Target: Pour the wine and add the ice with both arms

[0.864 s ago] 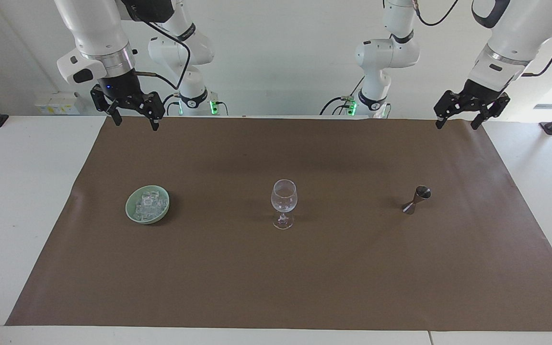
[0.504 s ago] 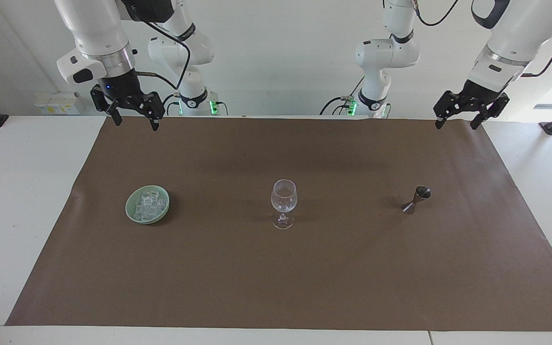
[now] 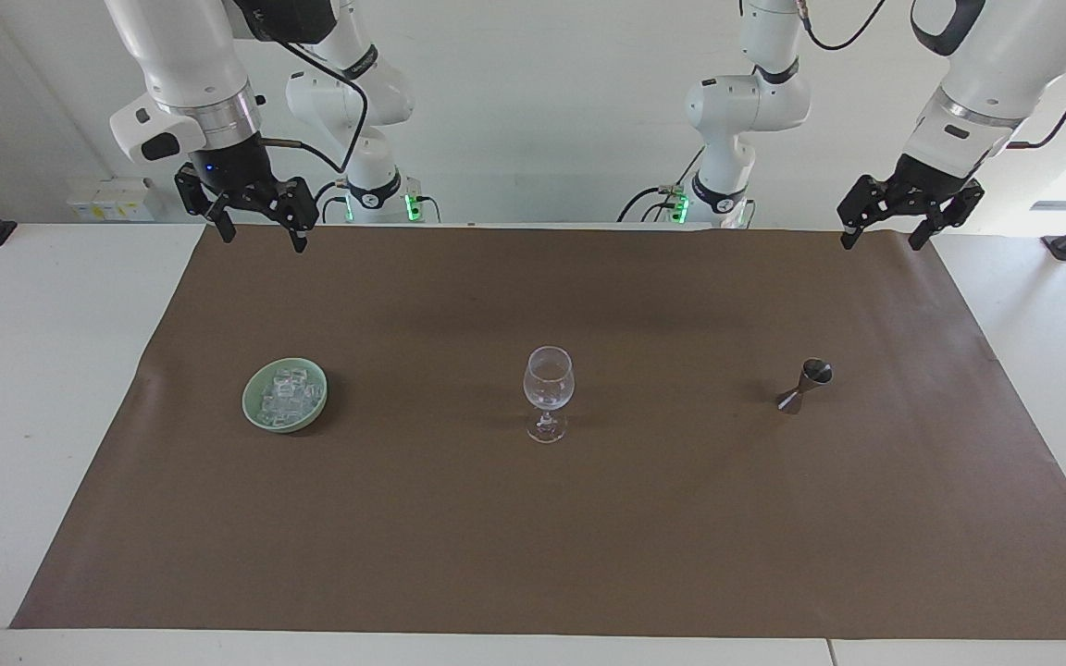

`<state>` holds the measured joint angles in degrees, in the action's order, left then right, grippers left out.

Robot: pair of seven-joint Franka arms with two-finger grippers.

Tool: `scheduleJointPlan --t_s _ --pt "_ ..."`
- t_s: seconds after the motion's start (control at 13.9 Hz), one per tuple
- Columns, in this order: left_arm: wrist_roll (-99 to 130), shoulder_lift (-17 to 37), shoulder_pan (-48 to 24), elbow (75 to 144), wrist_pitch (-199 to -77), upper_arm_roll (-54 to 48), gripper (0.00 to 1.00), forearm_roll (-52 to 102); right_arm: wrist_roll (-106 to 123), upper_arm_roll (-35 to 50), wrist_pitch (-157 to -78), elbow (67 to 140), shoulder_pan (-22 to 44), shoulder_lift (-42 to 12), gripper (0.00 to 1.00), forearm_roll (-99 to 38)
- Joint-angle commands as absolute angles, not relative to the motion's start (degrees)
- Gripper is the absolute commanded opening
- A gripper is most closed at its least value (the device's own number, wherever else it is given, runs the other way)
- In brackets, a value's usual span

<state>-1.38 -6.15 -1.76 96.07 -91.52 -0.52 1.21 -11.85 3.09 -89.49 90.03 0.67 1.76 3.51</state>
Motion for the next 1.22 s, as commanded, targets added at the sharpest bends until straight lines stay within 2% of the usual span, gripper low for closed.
scheduleJointPlan --t_s 0.0,1.01,1.15 --pt "-1.14 -7.91 -1.32 99.04 -93.42 -0.79 1.00 0.35 -10.28 3.25 -89.03 91.32 0.26 3.08 1.00 3.25" --pt "6.15 -8.26 -0.44 99.84 -93.52 -0.62 1.00 2.01 -10.28 3.25 -89.03 91.32 0.26 3.08 1.00 3.25" --pt "6.33 -8.09 2.53 99.84 -91.85 -0.53 1.00 4.20 -10.28 3.25 -89.03 91.32 0.26 3.08 1.00 3.25"
